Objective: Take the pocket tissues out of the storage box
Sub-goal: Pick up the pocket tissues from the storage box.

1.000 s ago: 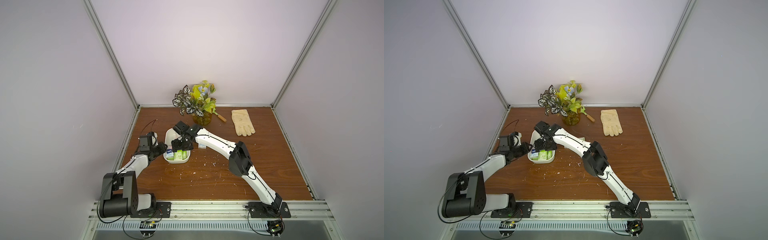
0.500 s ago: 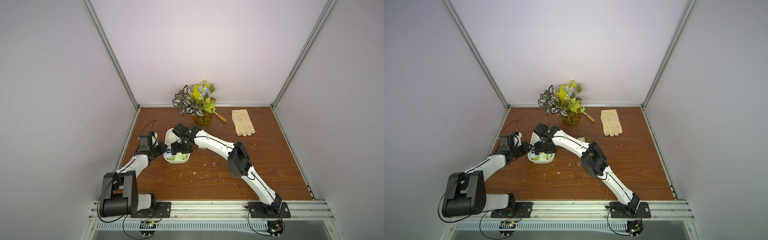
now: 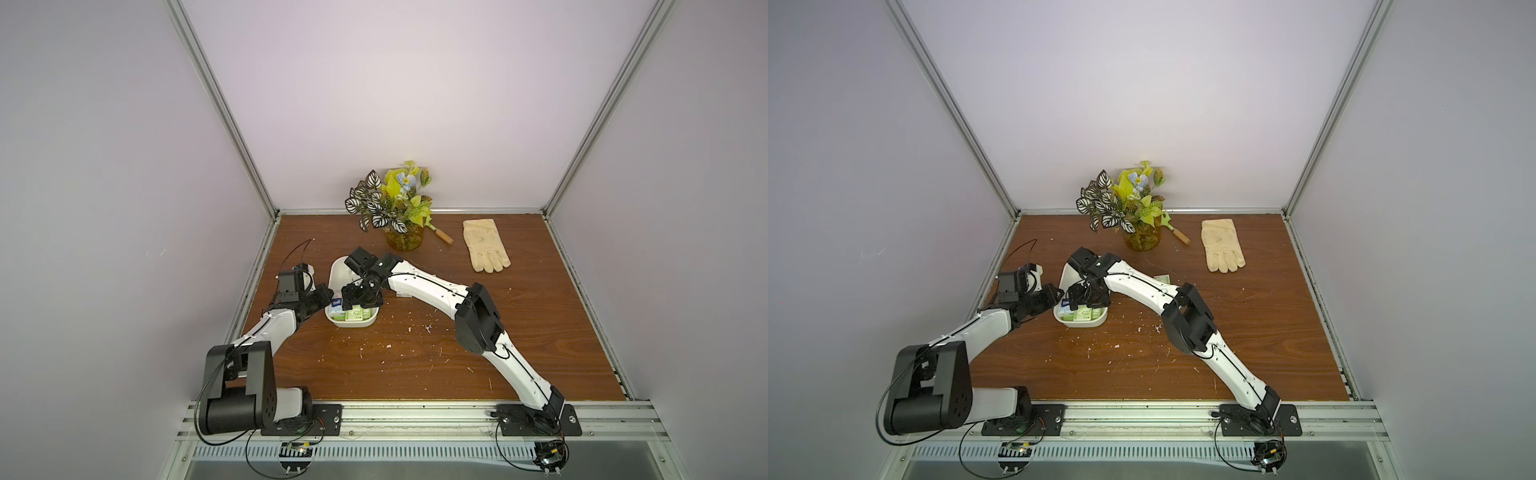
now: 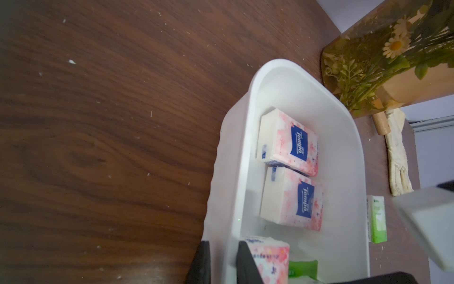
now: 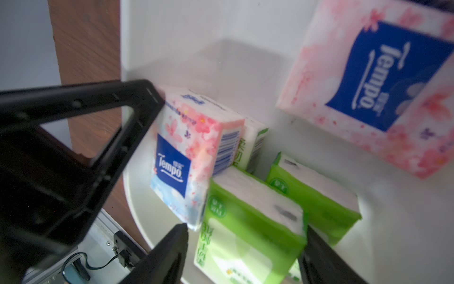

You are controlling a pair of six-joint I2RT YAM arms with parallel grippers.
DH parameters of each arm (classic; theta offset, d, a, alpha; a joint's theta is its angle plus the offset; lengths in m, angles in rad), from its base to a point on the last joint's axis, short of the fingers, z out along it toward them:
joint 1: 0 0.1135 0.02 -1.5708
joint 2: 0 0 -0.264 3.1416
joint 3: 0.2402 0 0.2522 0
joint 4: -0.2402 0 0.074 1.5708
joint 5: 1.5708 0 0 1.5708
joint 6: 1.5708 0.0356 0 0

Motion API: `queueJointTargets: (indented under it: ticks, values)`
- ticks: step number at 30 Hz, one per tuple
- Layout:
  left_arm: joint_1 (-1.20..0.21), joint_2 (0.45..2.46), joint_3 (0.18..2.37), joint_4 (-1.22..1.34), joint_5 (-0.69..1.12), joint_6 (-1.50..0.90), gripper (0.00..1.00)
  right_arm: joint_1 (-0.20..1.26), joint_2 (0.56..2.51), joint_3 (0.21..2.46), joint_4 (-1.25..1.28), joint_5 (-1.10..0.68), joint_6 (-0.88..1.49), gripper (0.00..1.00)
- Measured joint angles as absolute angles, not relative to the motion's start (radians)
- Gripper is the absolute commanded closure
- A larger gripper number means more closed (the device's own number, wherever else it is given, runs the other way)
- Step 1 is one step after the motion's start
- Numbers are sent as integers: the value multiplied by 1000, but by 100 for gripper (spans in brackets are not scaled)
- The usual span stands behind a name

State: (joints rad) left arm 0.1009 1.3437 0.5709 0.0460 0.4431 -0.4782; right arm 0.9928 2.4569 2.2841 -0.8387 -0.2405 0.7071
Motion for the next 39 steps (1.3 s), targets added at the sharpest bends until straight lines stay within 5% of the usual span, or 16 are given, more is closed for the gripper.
queueJointTargets:
  ticks: [30, 39]
  values:
    - [101, 1344, 571, 46, 440, -463, 86, 993, 2348, 2178, -767, -207, 653, 82]
    - [101, 1344, 571, 45, 440, -463, 80, 994, 2337, 2178, -769, -179, 635, 85]
